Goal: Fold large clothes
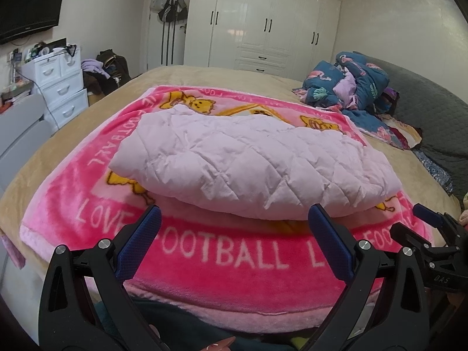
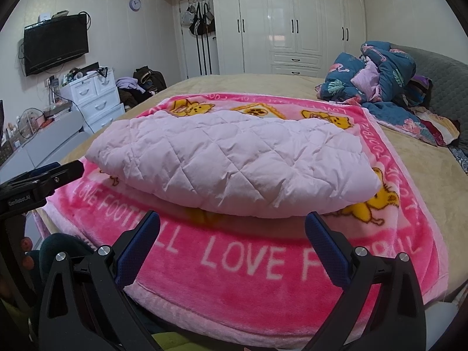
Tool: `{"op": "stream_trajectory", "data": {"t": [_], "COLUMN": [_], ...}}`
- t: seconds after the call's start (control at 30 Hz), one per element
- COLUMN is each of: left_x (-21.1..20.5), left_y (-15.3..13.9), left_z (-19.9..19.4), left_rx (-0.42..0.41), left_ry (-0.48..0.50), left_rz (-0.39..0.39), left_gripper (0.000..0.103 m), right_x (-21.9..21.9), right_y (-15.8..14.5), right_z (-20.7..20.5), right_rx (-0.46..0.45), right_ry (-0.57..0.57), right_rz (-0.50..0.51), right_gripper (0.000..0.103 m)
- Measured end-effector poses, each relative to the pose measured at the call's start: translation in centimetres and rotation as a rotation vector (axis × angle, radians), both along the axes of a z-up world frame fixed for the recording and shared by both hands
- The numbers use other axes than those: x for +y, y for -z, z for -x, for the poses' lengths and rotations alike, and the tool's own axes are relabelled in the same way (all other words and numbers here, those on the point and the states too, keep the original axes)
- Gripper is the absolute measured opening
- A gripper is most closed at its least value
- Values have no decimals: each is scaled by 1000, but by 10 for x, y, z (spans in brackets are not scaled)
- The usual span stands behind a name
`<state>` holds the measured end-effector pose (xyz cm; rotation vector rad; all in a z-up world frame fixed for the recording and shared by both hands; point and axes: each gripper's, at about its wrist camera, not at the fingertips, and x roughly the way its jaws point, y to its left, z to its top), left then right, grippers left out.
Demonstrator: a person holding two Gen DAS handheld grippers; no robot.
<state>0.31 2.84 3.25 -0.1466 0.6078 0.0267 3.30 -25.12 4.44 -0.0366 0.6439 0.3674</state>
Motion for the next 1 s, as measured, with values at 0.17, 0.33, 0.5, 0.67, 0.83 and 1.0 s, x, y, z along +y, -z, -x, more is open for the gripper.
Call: {"op": "stream_trajectory", "data": {"t": [0.17,0.33,0.5,0.67,0.83,1.0], "left_x": [4,20,94,208,316,398], "left_y": [3,14,34,48,68,110], "left_z": [0,1,-23,-61,-100,-150], "left_rx": [23,44,144,205,277,380], "left_ry": [-5,-42,-223,-500,-706,-786], "left_rz": [11,17,31,-64,-112,-99], "left_gripper": [94,94,94,94,94,94], "right_x": [-7,-50,-189,-357,-465,-474], "right_y": [3,9,53,126,174,177], "right_z": [-2,-6,-8,33,104,101], "right_rx": [14,-2,77,268,343,350], "right_ry": [39,200,659,1174,1524,1530], "right_rz": [15,-10,-22,0,-114,-41], "right_gripper": [99,99,99,99,99,99]}}
